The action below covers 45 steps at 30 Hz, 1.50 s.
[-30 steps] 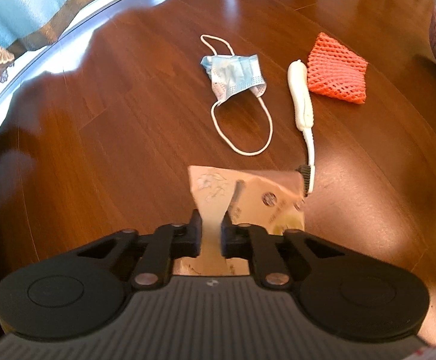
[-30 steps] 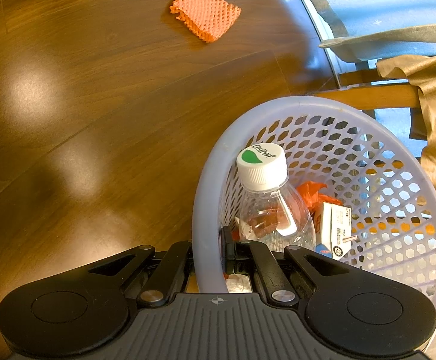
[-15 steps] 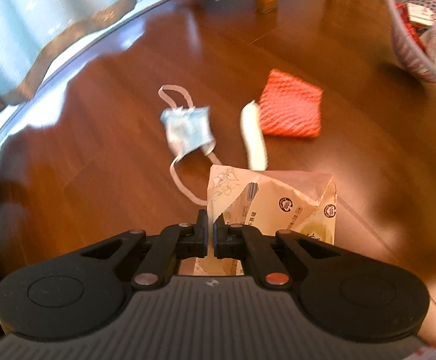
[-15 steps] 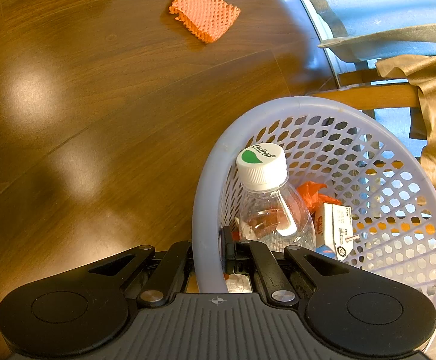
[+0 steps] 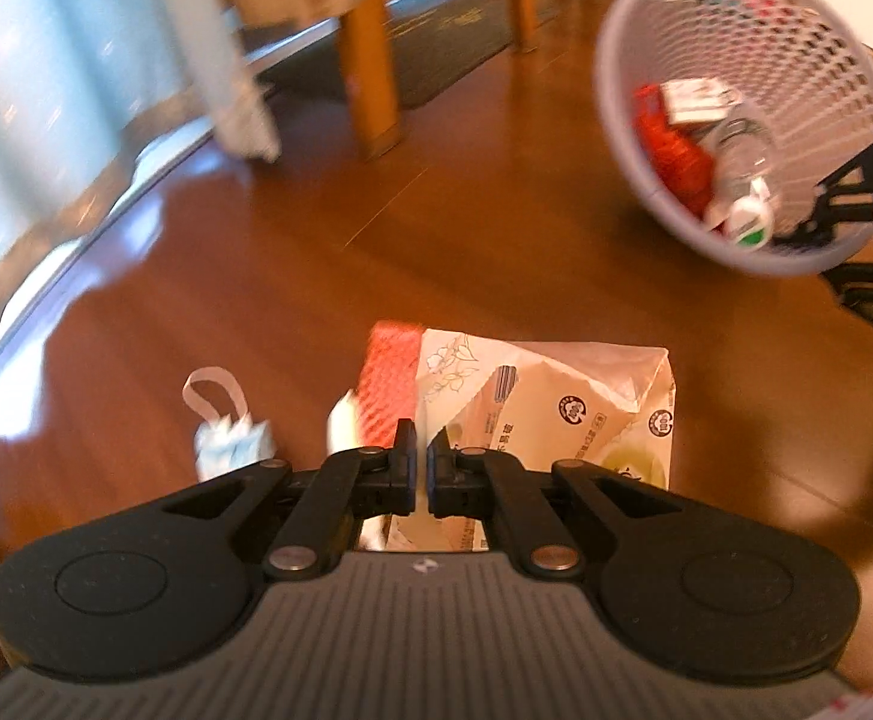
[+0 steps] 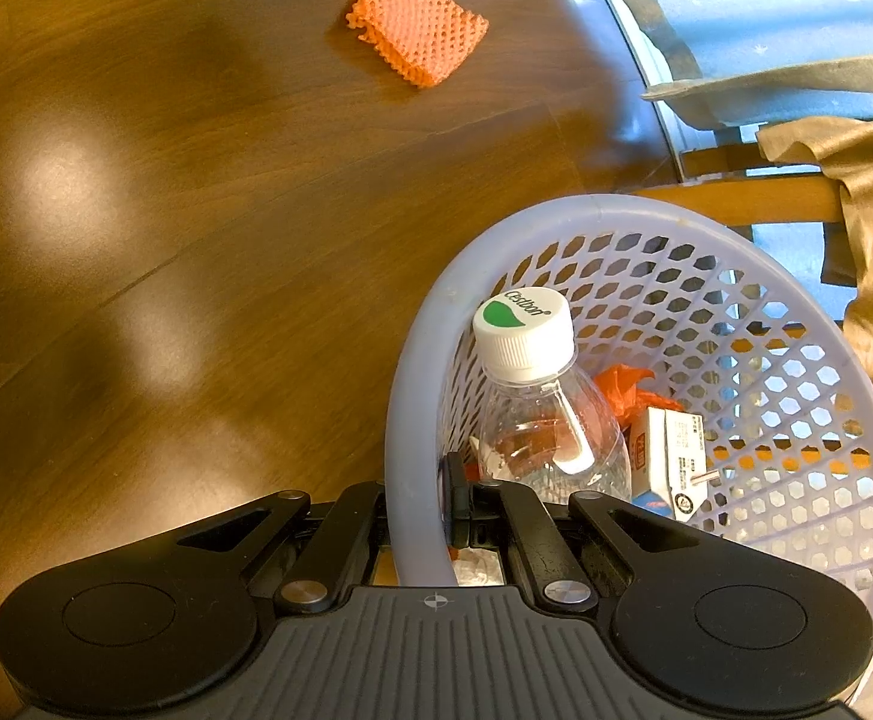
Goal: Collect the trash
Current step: 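Carry the wrapper into the basket with the left tool while the right tool holds the basket, then open the left tool to drop the wrapper into the basket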
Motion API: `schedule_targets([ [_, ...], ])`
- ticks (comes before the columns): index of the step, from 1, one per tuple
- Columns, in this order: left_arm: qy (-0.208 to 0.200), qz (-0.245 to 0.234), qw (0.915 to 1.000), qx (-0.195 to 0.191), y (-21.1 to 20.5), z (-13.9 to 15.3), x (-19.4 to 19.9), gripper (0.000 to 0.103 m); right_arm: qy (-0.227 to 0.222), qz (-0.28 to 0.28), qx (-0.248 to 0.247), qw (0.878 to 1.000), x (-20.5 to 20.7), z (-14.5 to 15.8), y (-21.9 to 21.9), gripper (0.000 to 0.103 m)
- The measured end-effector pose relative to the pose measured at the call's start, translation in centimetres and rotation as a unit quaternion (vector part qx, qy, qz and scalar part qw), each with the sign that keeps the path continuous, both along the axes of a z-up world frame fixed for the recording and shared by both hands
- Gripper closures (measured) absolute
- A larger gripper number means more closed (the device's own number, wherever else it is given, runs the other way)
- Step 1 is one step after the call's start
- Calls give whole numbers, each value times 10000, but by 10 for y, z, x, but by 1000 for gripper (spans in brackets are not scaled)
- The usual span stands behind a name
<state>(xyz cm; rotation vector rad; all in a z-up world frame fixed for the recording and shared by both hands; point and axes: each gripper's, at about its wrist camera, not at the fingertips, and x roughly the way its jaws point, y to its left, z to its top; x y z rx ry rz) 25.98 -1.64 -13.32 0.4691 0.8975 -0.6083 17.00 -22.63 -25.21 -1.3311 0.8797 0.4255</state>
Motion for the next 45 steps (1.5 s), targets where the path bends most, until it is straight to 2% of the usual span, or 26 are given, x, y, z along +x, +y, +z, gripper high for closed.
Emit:
schedule_targets([
  [5,-142,-497,9986,-138,-40,17,2,102,15,41,-9,10000,0,0,2,103],
  [12,-409,-1202,9913,-336,-105,42,18,102,17,66,22,10000,0,1,2,103],
  [25,-518,-1798,9783,-894,-212,64,32,102,2,13,112,9999,1,5,0,103],
  [26,-527,-1831,9768,-977,-218,63,32,98,-1,8,123,9999,0,5,-1,103],
  [29,-460,-1858,9730,-1287,-233,62,36,61,0,-11,155,9999,0,6,-2,103],
  [32,-590,-1822,9722,-1349,-233,67,36,63,-8,-36,189,9998,1,5,-2,103],
  [35,-514,-1652,9746,-1424,-219,70,41,63,-21,-49,215,9998,0,6,-3,103],
  [45,-577,-915,9837,-1438,-146,77,63,63,-23,-95,260,9996,1,7,-3,103],
])
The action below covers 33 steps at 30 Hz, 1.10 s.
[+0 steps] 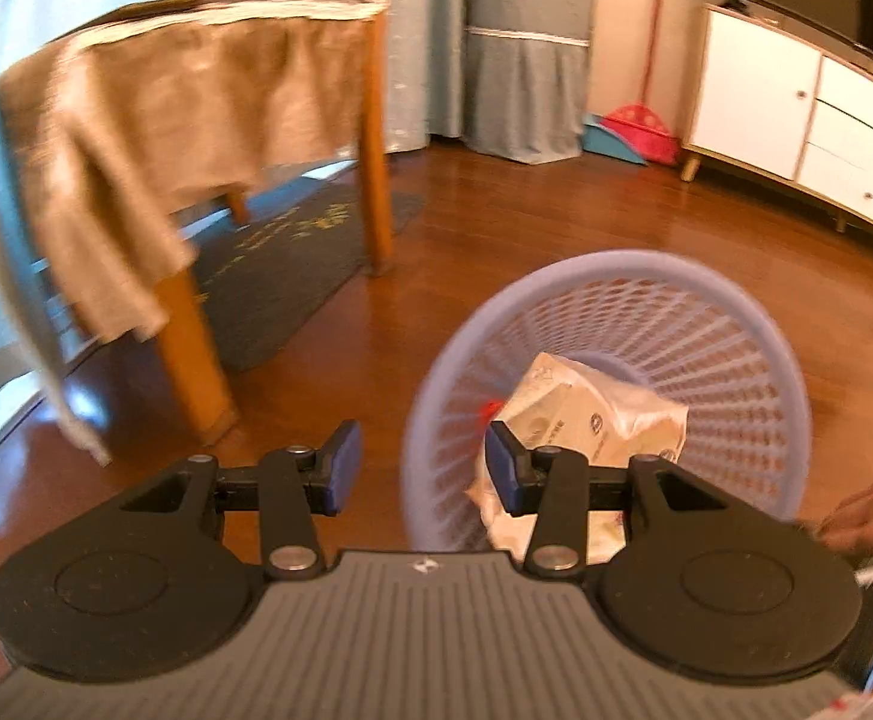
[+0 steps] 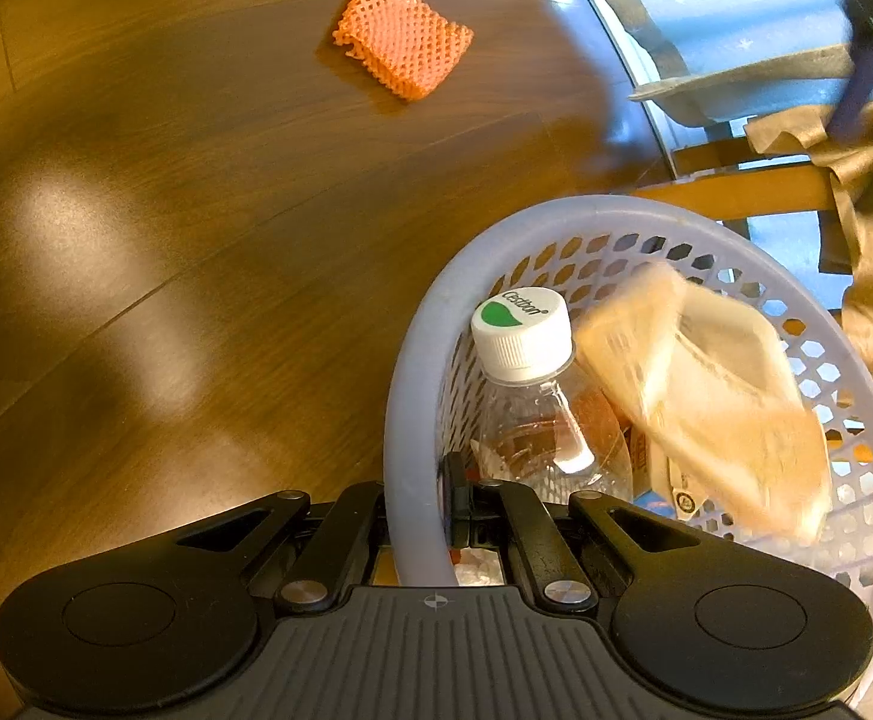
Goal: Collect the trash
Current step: 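Move the open left tool down to the white plastic spoon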
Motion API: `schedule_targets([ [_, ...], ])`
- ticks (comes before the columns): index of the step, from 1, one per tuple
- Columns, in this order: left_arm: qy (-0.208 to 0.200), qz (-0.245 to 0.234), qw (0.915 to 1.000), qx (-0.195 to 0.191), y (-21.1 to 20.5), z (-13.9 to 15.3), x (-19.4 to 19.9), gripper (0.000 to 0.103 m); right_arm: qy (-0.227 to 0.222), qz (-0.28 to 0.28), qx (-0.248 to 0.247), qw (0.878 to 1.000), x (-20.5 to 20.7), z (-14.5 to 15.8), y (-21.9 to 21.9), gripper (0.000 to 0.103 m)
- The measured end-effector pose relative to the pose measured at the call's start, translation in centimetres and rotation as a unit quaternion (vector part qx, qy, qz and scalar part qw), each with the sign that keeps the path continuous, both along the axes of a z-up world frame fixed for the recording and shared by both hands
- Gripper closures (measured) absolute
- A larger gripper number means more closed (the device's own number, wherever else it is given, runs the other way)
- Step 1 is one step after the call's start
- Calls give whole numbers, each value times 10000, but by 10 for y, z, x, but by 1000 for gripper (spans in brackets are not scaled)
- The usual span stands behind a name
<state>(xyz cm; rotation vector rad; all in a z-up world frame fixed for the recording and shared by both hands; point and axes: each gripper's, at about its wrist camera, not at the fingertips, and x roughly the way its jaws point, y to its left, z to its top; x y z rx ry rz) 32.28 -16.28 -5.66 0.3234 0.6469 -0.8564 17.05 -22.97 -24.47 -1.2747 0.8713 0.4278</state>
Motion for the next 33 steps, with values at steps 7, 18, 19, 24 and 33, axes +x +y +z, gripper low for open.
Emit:
schedule_targets([
  [7,109,636,9969,452,73,-25,3,62,9,-30,24,10000,1,1,-1,103],
  [18,574,1979,9728,1061,206,-85,-9,57,15,-51,31,10000,1,1,0,103],
  [19,622,2096,9701,1057,216,-89,-11,57,16,-53,32,10000,1,1,0,103],
  [24,748,2256,9646,1140,240,-113,-25,56,14,-63,41,10000,2,1,0,103],
  [33,791,1745,9741,1198,211,-147,-43,57,14,-75,26,10000,1,-1,1,103],
])
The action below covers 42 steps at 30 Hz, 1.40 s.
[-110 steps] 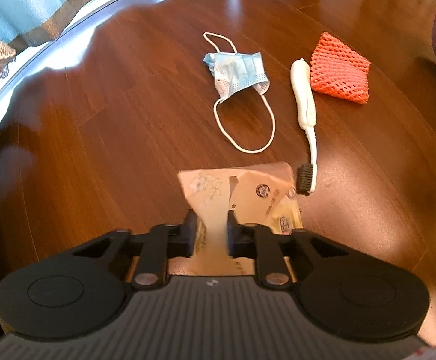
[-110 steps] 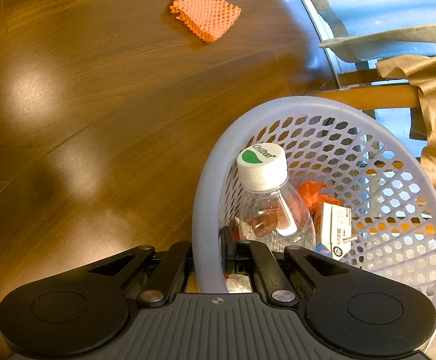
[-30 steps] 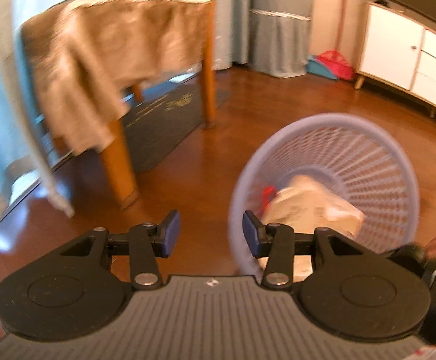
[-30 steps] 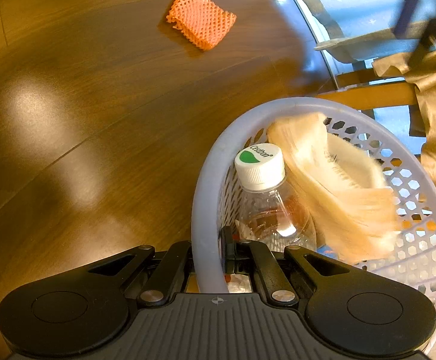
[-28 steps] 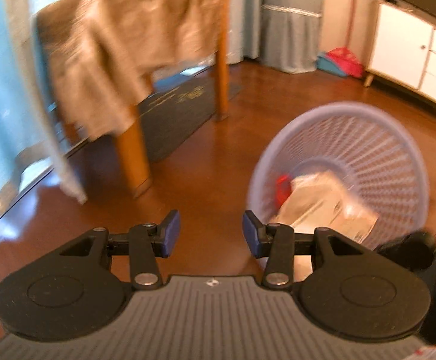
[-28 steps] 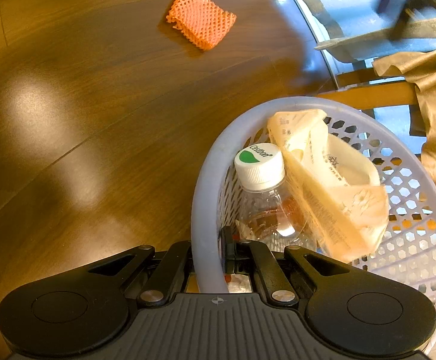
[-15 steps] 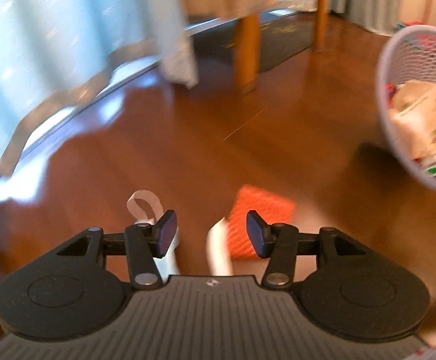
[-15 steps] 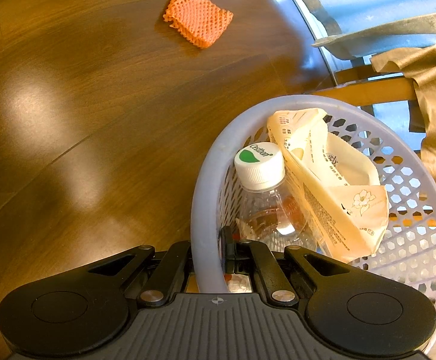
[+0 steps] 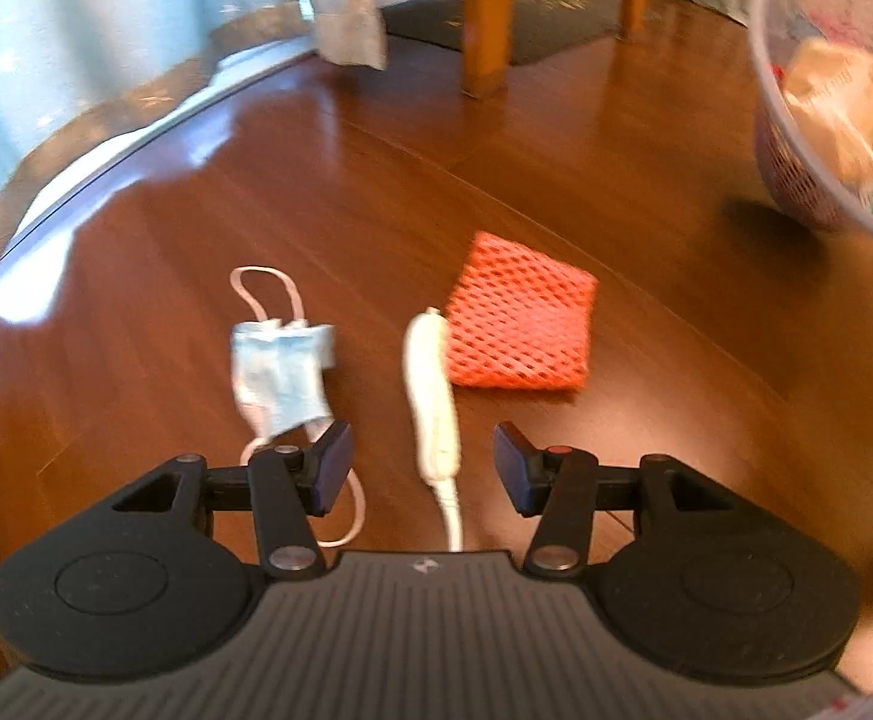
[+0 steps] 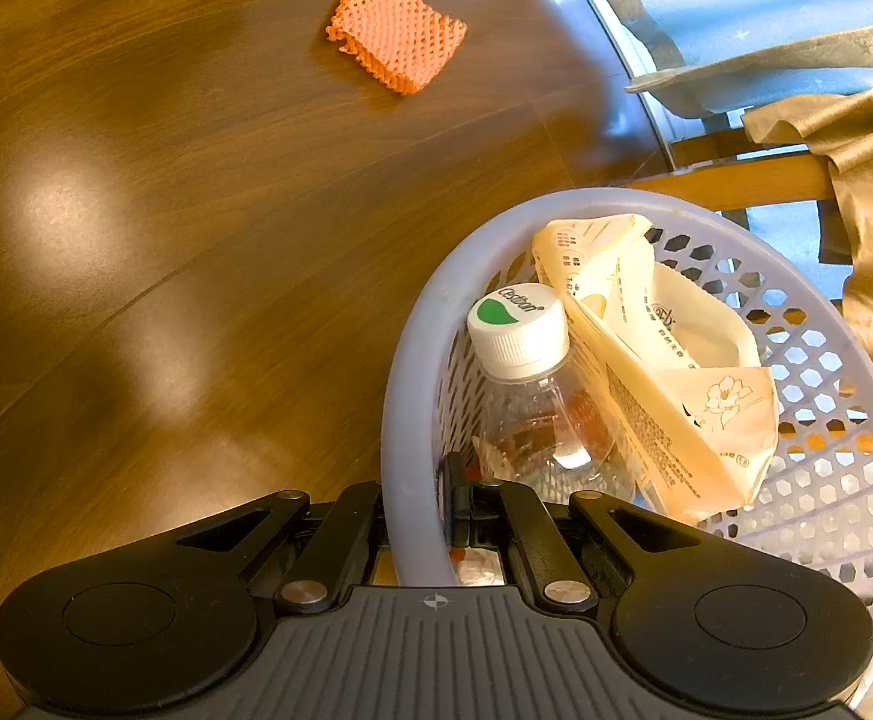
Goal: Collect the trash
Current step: 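Move the open left tool down to the white plastic spoon, then close the left tool on the white plastic spoon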
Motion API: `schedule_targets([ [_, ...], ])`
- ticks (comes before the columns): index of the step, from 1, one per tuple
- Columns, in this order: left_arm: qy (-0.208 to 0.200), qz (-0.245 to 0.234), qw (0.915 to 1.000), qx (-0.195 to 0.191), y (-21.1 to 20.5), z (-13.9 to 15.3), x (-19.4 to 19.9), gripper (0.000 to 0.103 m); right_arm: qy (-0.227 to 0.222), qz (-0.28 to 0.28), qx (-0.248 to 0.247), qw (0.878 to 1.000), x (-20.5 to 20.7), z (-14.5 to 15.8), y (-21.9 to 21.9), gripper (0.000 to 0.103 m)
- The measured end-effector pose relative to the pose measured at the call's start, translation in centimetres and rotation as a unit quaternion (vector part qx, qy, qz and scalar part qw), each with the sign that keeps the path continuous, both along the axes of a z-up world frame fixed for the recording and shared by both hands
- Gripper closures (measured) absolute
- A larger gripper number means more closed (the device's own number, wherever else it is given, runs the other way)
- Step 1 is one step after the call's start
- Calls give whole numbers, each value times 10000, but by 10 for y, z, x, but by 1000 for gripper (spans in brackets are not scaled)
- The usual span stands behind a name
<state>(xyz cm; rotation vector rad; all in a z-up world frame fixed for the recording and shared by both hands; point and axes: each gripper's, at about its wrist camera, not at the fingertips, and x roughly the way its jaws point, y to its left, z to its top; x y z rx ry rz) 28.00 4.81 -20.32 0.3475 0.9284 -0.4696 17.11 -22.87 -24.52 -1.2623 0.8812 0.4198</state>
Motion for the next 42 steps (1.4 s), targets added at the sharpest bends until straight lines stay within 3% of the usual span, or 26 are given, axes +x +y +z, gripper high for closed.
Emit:
schedule_targets([
  [5,-37,-235,9995,207,-11,-24,0,58,-5,4,-1,10000,0,0,0,103],
  [14,92,-216,9990,368,-13,-52,16,66,-6,-2,1,10000,1,0,1,103],
  [42,202,-253,9982,506,-21,-61,28,86,4,9,-32,10000,1,-2,0,103],
])
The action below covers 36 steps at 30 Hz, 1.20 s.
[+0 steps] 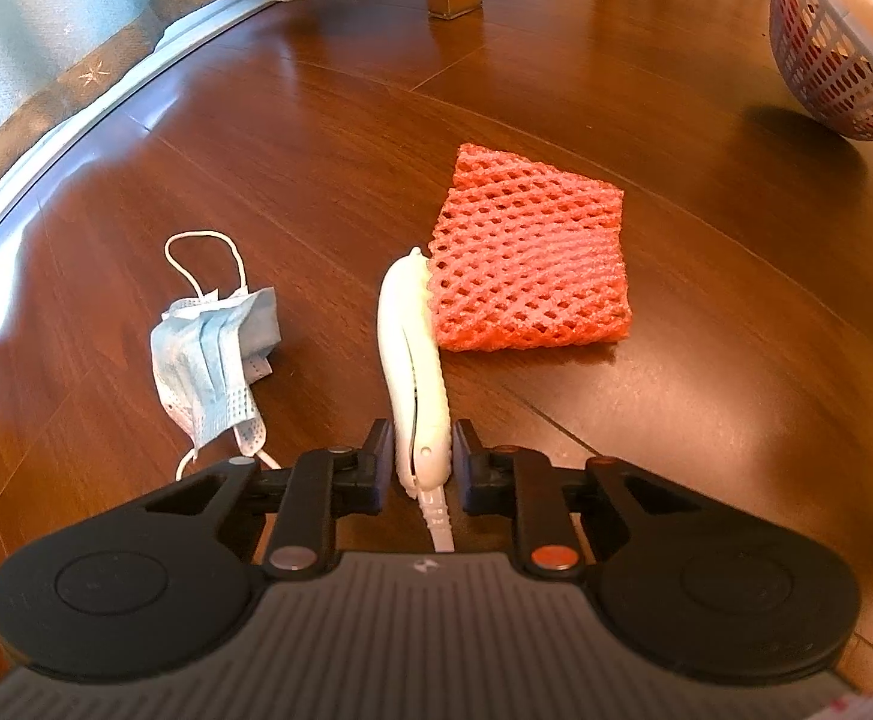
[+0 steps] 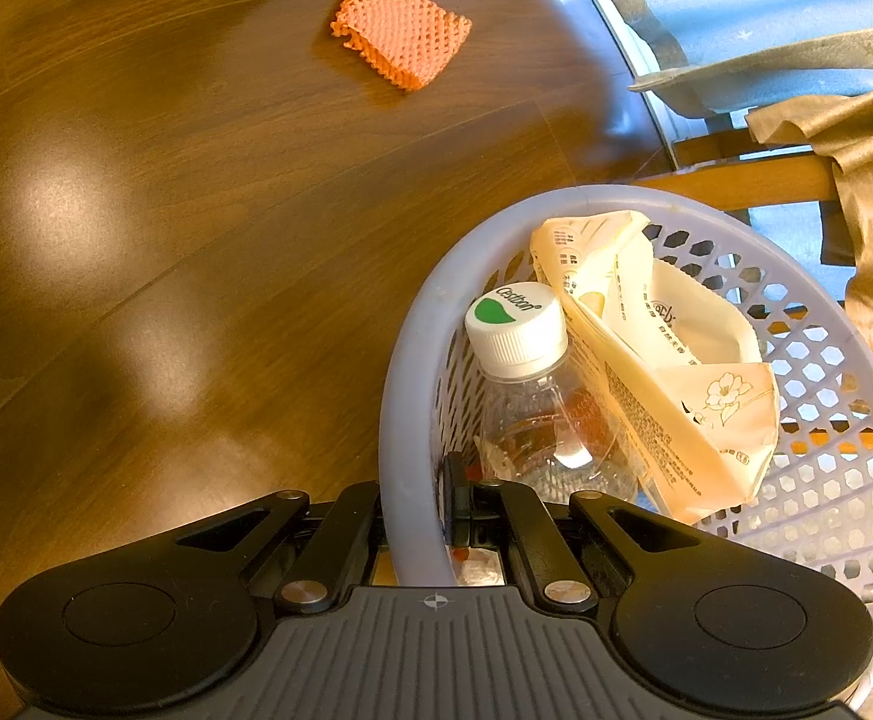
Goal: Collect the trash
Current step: 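Close the left tool on the white plastic spoon, then carry the spoon into the basket with the left tool while the right tool holds the basket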
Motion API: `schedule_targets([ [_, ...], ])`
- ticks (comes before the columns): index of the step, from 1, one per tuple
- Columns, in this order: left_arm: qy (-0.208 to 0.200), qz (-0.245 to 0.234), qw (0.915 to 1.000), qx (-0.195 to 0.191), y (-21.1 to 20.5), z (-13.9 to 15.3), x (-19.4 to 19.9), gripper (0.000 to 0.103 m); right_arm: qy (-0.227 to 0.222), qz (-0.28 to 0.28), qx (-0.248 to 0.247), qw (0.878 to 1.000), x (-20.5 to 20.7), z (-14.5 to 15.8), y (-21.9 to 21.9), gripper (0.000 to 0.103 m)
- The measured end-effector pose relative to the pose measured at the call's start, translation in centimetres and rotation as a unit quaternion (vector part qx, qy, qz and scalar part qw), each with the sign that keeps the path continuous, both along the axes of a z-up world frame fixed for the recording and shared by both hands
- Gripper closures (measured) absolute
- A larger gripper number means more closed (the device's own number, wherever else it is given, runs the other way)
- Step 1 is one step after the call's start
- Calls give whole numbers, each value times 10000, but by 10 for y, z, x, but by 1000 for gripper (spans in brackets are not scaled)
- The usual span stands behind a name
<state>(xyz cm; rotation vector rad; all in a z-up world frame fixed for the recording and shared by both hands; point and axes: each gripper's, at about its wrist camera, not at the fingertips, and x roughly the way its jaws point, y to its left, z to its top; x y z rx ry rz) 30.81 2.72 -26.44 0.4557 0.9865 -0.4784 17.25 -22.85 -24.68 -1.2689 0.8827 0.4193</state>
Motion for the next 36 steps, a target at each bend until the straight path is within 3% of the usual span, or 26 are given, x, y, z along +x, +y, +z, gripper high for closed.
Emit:
schedule_targets([
  [15,41,89,9999,85,2,9,-6,87,10,-20,21,10000,0,0,-1,103],
  [25,-16,95,9999,-97,-1,41,-19,87,16,-3,-4,10000,0,0,-1,103],
  [36,-115,-249,9993,-265,-23,75,-32,87,9,30,-44,10000,1,-1,0,103],
])
